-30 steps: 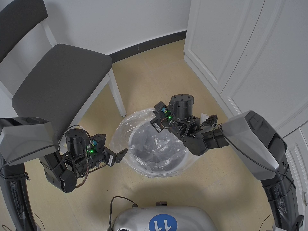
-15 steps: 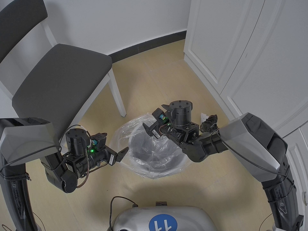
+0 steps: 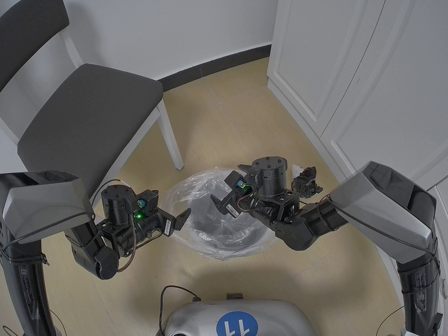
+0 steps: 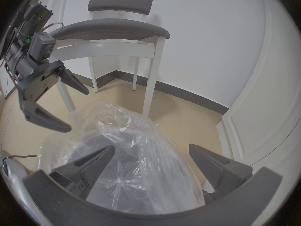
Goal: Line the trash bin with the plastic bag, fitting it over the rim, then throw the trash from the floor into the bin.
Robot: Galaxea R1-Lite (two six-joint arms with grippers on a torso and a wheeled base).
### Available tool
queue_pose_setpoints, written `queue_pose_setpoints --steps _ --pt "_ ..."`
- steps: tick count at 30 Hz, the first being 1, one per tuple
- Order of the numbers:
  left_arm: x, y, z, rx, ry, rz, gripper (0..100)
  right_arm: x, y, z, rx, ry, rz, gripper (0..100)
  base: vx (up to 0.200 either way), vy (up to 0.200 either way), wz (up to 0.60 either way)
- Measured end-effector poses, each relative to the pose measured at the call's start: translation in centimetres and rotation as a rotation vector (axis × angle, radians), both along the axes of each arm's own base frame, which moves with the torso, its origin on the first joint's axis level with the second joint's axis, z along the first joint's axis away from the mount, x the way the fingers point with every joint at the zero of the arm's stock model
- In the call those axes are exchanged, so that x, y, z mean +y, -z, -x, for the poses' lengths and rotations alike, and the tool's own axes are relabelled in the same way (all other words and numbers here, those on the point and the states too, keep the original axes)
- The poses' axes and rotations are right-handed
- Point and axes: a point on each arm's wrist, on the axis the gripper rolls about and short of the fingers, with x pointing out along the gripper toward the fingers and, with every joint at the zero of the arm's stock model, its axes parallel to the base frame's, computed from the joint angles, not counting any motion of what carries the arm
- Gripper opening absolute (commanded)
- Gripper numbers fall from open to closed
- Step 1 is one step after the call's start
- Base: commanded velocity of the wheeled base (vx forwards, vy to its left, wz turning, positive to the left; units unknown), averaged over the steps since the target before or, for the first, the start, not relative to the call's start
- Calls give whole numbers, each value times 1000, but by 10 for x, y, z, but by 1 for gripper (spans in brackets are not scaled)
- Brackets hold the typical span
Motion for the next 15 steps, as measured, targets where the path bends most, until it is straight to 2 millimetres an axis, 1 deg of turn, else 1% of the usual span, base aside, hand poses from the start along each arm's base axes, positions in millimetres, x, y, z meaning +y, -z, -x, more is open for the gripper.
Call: queue_pose_setpoints --steps 3,8,15 --pt "-5 0 -3 -7 -28 8 100 -2 -1 6 8 3 8 100 0 0 0" --pt "-9 0 -6 -13 -37 17 100 -15 1 12 34 31 37 100 0 0 0" --pt "-10 -2 -9 -21 -50 37 100 -42 5 23 53 71 71 100 0 0 0"
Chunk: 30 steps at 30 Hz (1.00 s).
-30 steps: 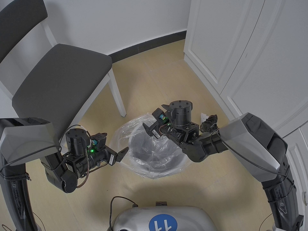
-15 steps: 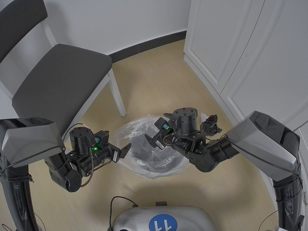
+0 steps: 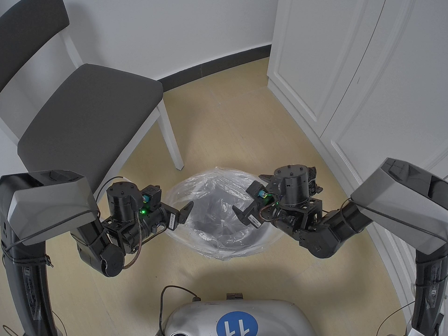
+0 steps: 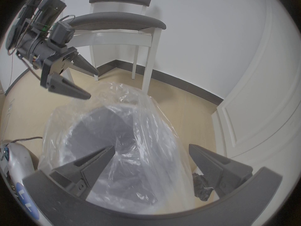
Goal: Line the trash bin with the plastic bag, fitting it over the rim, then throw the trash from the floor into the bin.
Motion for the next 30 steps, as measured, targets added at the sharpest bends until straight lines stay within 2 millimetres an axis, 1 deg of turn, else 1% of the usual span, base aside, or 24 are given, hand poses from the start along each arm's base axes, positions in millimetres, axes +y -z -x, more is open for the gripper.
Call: queue_pose_setpoints --steps 5,8,11,13,17,20,25,27,30 --pt "0 -3 -3 -14 -28 7 100 -19 -5 3 -110 45 -75 100 0 0 0" --pt "-1 -4 -5 -21 -40 9 100 -34 -2 6 -157 86 -155 100 0 0 0" --pt "-1 -5 -6 -26 -49 12 100 -45 5 10 -148 133 -273 100 0 0 0" --pt "-1 -5 -7 -30 -58 12 100 -53 16 14 -114 170 -343 100 0 0 0" --pt "-1 -7 -9 -39 -78 13 100 -62 29 22 -73 203 -412 100 0 0 0" --pt "-1 -8 -11 -45 -85 15 100 -63 30 26 -81 202 -451 100 0 0 0" --pt "-1 -9 -11 -48 -89 15 100 -52 31 35 -59 174 -475 100 0 0 0" --pt "-1 -8 -12 -47 -89 15 100 -48 33 36 -51 160 -475 100 0 0 0" --pt "-1 -8 -12 -44 -89 14 100 -45 35 34 -46 159 -473 100 0 0 0"
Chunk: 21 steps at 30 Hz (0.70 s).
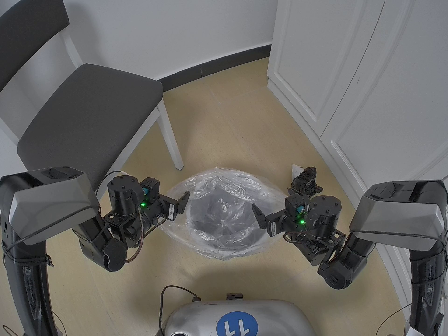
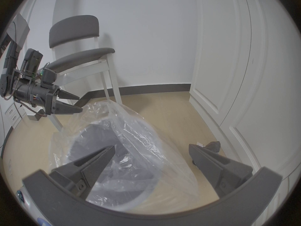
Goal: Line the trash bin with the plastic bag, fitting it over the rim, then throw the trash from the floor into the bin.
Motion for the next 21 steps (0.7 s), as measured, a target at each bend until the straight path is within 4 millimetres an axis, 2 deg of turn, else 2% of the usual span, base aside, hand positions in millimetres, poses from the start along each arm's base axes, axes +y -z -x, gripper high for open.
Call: queue_pose_setpoints --steps 8,21 --pt "-2 4 -6 0 -45 -8 100 -1 8 -19 19 25 12 100 0 0 0" --pt "-8 5 -23 -13 -112 27 100 -21 13 -62 -19 118 -17 100 0 0 0"
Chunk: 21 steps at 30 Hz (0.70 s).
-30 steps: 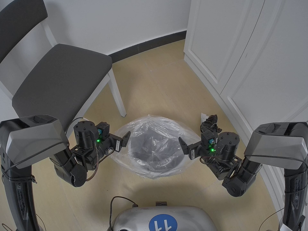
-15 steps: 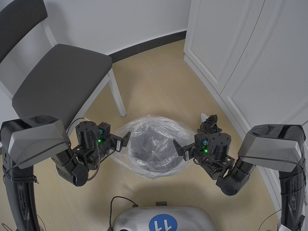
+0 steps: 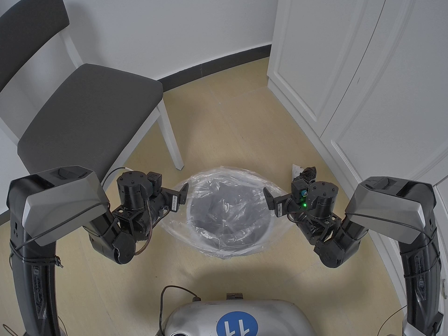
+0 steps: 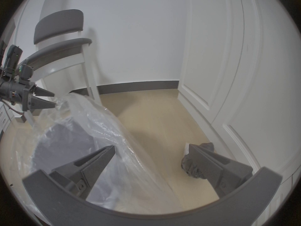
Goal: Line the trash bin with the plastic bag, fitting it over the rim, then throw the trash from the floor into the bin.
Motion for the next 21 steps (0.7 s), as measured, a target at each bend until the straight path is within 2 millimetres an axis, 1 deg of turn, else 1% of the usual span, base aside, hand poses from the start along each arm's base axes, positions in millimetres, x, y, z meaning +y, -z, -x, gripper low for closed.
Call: queue_pose_setpoints --steps 6,13,21 --pt "-8 -5 -9 -34 -34 61 100 -5 -6 -11 -29 22 -63 100 0 0 0" --pt "-15 -2 -15 -47 -30 84 100 -4 -16 -20 -59 27 -137 100 0 0 0" --pt "-20 2 -25 -63 -51 114 100 -11 -12 -32 -48 7 -190 100 0 0 0"
